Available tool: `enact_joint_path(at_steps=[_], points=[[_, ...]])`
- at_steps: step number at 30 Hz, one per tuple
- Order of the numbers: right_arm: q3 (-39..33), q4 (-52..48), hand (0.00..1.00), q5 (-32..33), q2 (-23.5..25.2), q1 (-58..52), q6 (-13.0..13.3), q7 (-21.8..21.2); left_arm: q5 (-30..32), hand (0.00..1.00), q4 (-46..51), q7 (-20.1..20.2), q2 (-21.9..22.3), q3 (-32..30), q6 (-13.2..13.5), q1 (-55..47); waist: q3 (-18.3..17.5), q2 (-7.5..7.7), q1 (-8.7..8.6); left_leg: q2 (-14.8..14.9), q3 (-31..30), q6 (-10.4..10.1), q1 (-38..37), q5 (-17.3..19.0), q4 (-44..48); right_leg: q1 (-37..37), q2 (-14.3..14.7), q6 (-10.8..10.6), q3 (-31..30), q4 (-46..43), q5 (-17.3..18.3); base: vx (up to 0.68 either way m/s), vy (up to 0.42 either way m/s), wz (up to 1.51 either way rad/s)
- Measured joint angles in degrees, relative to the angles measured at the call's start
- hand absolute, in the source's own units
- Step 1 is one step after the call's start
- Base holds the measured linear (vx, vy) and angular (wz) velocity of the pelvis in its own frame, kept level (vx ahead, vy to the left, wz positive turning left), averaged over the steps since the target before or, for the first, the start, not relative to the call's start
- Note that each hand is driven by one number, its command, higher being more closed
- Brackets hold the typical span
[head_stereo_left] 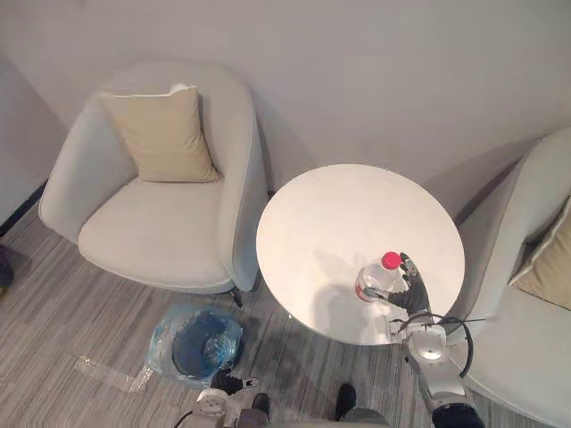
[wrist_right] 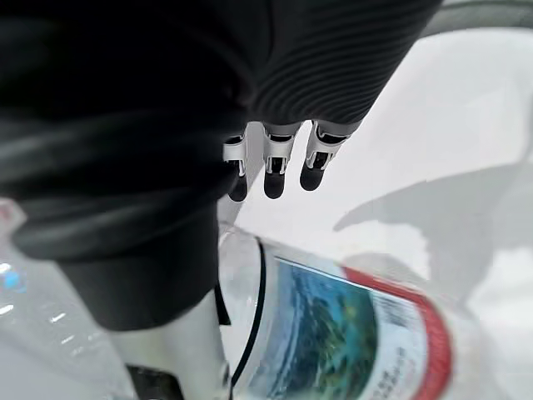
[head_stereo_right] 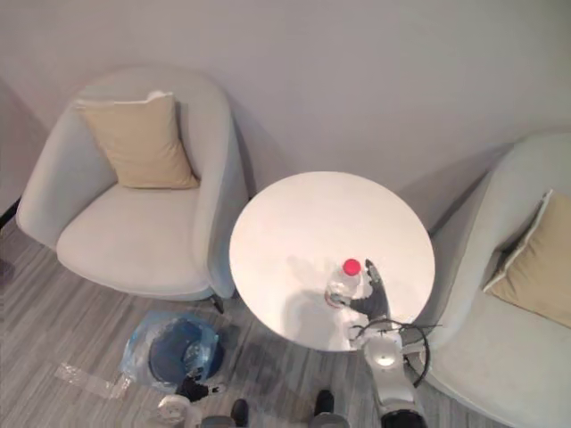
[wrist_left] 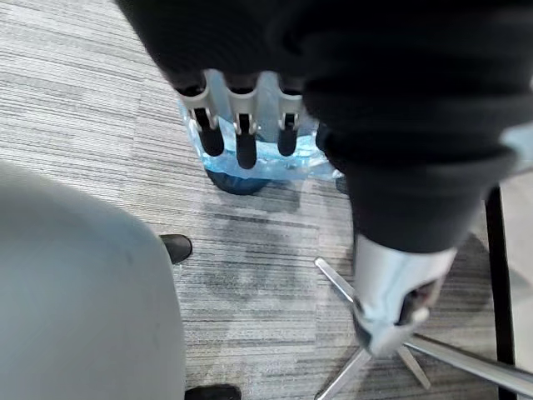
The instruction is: Gather rubbish on tea table into small bin, then transfer packed bag to large trash can.
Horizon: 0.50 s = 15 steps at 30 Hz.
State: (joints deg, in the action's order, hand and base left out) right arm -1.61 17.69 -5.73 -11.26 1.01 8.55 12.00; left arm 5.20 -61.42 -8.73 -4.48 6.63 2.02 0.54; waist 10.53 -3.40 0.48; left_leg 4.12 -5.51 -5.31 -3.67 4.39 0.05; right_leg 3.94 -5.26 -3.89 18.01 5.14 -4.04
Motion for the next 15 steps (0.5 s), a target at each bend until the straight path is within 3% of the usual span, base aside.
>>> enact_joint_path(at_steps=[7, 15], points=[[-0.6, 4.4, 1.0, 4.1, -0.2, 5.4, 0.3, 1.6, -1.3, 0.0, 0.2, -0.1, 0.1, 0.0, 0.1, 0.7, 1.8, -0.44, 0.05, -0.7, -1.9, 0.3, 1.4, -0.9, 0.1, -0.2, -0.6, 0.0, 1.9, 0.0, 0.0, -0.03, 0.006, 0.16], [-0.5, 5.5, 1.0, 5.9, 0.1, 4.1, -0.1, 0.2, -1.4, 0.0, 0.3, -0.1, 0.3, 0.0, 0.0, 0.9, 1.9, -0.58, 0.35, -0.7, -1.6, 0.3, 1.1, -0.9, -0.2, -0.2, -0.6, 0.0, 1.6, 0.0, 0.0, -0.01, 0.005, 0.0]])
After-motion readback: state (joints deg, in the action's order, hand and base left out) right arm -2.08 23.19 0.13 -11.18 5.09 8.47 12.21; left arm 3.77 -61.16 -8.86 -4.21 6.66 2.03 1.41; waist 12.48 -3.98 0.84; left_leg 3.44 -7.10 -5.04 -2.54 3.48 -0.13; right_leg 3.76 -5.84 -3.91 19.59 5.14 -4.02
